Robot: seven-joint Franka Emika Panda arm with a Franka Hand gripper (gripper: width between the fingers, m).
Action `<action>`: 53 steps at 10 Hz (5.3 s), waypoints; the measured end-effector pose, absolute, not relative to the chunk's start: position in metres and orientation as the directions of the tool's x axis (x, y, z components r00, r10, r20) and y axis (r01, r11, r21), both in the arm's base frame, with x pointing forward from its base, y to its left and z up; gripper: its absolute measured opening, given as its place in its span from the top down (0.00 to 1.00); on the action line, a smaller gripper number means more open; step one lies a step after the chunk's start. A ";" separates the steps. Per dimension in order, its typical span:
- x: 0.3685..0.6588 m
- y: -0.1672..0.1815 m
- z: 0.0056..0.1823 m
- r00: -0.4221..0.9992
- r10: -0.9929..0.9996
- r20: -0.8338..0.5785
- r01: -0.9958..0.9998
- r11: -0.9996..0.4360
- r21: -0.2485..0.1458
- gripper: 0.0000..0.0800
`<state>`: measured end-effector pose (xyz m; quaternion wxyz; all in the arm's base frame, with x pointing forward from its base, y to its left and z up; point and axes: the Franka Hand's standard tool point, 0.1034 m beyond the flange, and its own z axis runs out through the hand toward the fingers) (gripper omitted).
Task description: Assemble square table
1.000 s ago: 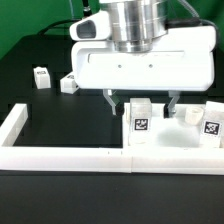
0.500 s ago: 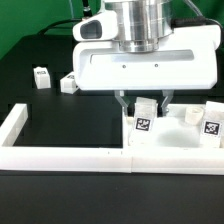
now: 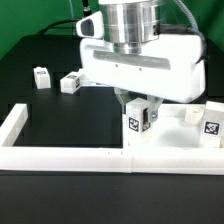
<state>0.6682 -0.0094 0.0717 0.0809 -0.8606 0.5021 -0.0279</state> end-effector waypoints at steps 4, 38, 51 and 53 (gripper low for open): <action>0.668 -0.010 0.070 0.023 -0.981 -0.195 -0.983 0.013 -0.181 0.63; 0.666 -0.016 0.065 0.599 -0.796 -0.091 -0.792 -0.572 -0.213 0.19; 0.665 -0.006 0.064 0.260 -0.957 -0.126 -0.963 -0.248 -0.103 0.63; 0.672 -0.003 0.065 -0.192 -0.969 -0.155 -0.980 0.199 -0.028 0.64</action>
Offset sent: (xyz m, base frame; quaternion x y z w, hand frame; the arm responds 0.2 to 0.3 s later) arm 0.0042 -0.0046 0.0020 0.0449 0.0020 0.1998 0.9788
